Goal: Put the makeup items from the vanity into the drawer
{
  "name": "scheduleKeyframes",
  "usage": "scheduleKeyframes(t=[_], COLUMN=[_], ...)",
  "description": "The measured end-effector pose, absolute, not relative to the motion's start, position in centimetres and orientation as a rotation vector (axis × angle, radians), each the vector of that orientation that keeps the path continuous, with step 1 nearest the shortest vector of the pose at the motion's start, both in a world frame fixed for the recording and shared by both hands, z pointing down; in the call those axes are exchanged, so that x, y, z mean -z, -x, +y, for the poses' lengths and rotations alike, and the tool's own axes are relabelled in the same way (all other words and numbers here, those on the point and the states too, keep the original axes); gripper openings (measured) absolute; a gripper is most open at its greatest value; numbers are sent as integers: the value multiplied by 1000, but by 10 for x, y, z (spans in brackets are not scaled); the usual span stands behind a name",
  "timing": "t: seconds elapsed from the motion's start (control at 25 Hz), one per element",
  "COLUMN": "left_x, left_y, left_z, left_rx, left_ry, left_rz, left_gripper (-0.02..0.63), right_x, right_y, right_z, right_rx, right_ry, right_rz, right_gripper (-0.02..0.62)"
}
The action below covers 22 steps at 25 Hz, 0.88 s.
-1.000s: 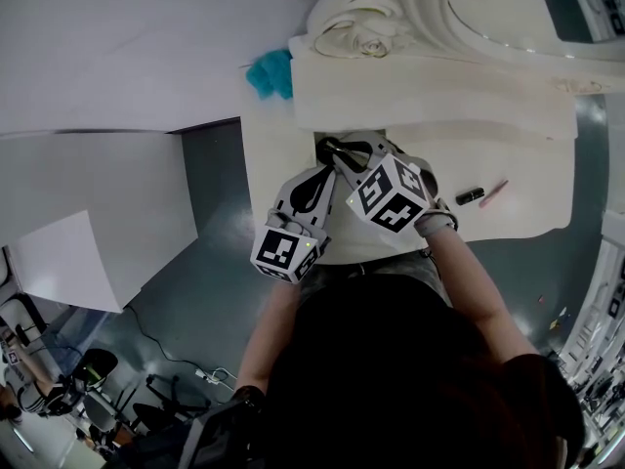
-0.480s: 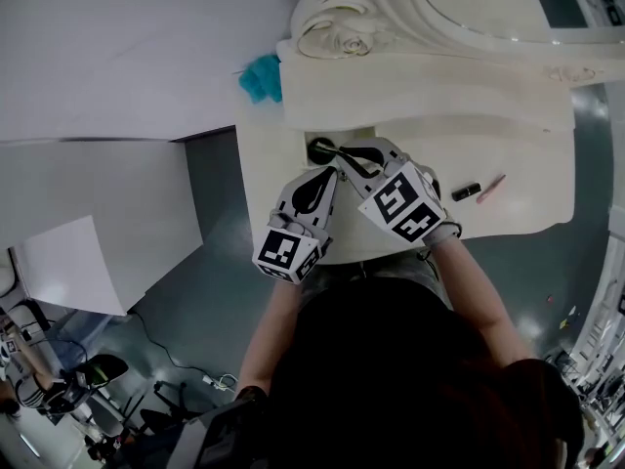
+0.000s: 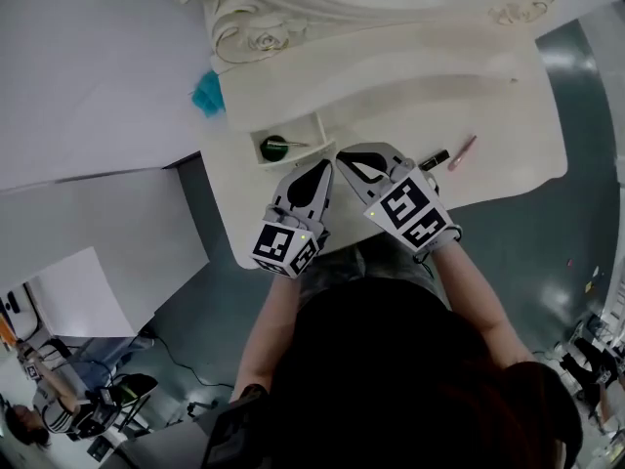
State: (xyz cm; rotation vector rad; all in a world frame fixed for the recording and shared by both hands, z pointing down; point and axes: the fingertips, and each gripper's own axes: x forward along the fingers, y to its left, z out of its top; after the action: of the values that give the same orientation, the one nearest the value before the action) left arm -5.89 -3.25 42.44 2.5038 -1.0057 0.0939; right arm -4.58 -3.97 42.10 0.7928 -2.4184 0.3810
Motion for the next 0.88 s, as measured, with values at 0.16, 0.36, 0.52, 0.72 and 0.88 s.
scheduleKeyframes(t=[0.16, 0.36, 0.52, 0.72, 0.88], left_x=[-423, -425, -426, -429, -432], left_y=[23, -20, -49, -73, -88], left_z=[-23, -9, 0, 6, 11], left_rx=[-106, -137, -174, -207, -230], left_ry=[-2534, -2555, -2575, -2584, -2593], left_rz=[-935, -837, -763, -691, -644], left_gripper=[12, 12, 12, 12, 11], right_x=[-423, -427, -429, -429, -430], right_y=[9, -29, -54, -77, -91], right_z=[-23, -2, 11, 18, 22], right_rx=[-429, -497, -536, -563, -575], right_ry=[-878, -956, -1011, -1073, -1111], right_rz=[-2404, -2386, -2372, -2358, -2347], right_gripper=[21, 21, 21, 21, 21])
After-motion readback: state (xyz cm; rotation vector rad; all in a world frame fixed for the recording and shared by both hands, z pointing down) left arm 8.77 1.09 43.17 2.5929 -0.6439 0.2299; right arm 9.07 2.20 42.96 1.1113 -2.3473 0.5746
